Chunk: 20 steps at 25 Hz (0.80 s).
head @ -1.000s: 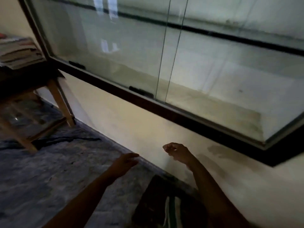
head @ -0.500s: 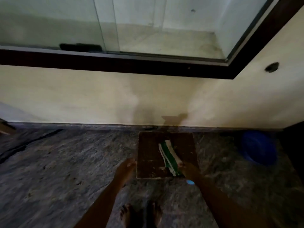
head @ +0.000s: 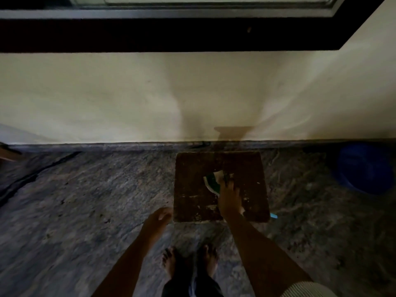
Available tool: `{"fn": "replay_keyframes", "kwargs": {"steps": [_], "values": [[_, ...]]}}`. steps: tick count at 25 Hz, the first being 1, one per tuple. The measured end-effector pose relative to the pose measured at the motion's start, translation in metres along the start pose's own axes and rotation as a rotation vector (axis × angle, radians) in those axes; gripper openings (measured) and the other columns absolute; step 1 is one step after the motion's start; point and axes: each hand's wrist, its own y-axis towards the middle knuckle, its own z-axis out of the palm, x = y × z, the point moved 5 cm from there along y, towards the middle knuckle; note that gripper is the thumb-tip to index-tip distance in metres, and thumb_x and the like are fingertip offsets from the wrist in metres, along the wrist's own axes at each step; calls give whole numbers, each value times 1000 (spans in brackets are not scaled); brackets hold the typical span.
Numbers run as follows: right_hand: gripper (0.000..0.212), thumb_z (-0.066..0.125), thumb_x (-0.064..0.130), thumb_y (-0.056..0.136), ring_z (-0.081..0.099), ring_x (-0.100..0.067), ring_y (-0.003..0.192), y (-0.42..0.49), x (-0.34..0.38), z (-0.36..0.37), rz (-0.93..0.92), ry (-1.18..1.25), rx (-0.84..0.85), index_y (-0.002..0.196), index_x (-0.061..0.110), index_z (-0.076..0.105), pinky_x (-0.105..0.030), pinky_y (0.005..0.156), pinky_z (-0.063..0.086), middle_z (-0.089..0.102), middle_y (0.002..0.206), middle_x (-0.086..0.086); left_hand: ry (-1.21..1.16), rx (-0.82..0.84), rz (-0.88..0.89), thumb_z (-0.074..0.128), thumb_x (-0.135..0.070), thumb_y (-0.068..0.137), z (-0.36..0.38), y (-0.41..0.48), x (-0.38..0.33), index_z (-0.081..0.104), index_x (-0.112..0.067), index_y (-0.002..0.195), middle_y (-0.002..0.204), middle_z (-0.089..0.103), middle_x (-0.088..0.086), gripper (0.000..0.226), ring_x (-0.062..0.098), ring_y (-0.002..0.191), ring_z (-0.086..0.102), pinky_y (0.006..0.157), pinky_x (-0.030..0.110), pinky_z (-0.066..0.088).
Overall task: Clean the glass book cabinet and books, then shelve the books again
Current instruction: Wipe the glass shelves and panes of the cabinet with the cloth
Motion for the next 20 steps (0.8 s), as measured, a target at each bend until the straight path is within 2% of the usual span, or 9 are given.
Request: {"fn": "replay_keyframes", "kwargs": {"steps": [3, 5, 7, 9, 11, 13, 15, 17, 20], "values": [[57, 48, 27, 95, 44, -37, 122, -12, -13, -31, -9, 268, 93, 146, 18, 24, -44, 99, 39, 39, 138, -18, -1, 24, -38, 45, -19, 99, -2, -26, 6, 53, -8, 129, 135, 50, 10, 33, 26, 124, 47, 103, 36, 38], [50, 48, 23, 95, 51, -37, 115, -28, -31, -68, 60, 585, 55, 143, 15, 33, -45, 94, 43, 49, 131, -19, -46, 31, -5, 46, -18, 99, -6, -43, -9, 53, -9, 129, 135, 51, 12, 33, 24, 117, 51, 98, 35, 41], [44, 48, 19, 96, 53, -36, 113, -56, -48, -110, 188, 931, 57, 138, 10, 40, -45, 93, 45, 50, 131, -21, -89, 24, 46, 46, -17, 98, -13, -61, -34, 53, -11, 129, 132, 53, 11, 32, 19, 107, 52, 88, 29, 42], [33, 55, 24, 89, 61, -32, 92, -87, -56, -157, 251, 1399, 167, 118, 8, 57, -41, 81, 49, 60, 112, -20, -104, 2, 128, 47, -14, 97, -22, -76, -69, 54, -10, 127, 130, 54, 13, 30, 19, 104, 52, 83, 26, 41], [25, 59, 26, 83, 64, -25, 74, -111, -47, -216, 104, 1647, 231, 103, 12, 65, -32, 65, 54, 68, 92, -14, -117, -7, 251, 48, -8, 96, -34, -89, -114, 54, -5, 124, 127, 56, 16, 29, 17, 102, 53, 76, 25, 45], [24, 57, 20, 90, 63, -22, 74, -129, -33, -273, -72, 1473, 171, 113, 14, 57, -25, 56, 55, 67, 90, -8, -46, -29, 434, 48, -6, 96, -48, -104, -164, 55, -6, 124, 125, 57, 13, 29, 12, 102, 50, 79, 24, 46], [35, 56, 18, 91, 60, -22, 82, -139, -18, -329, -210, 1269, 0, 125, 16, 48, -26, 63, 52, 63, 98, -6, 29, -132, 633, 53, -14, 94, -74, -121, -218, 58, -19, 118, 124, 59, 4, 24, 9, 105, 53, 81, 14, 43], [41, 55, 19, 92, 58, -22, 88, -146, -4, -381, -326, 1164, -138, 131, 17, 45, -27, 69, 48, 60, 109, -9, 34, -240, 787, 59, -20, 91, -103, -144, -267, 58, -24, 118, 125, 59, 0, 27, 13, 110, 57, 89, 18, 43], [40, 54, 19, 93, 56, -18, 87, -165, 18, -454, -484, 1072, -329, 132, 19, 45, -25, 68, 45, 58, 115, -6, 121, -395, 1044, 58, -24, 92, -145, -194, -336, 48, -19, 133, 128, 45, -11, 42, 7, 120, 44, 100, 22, 35]]}}
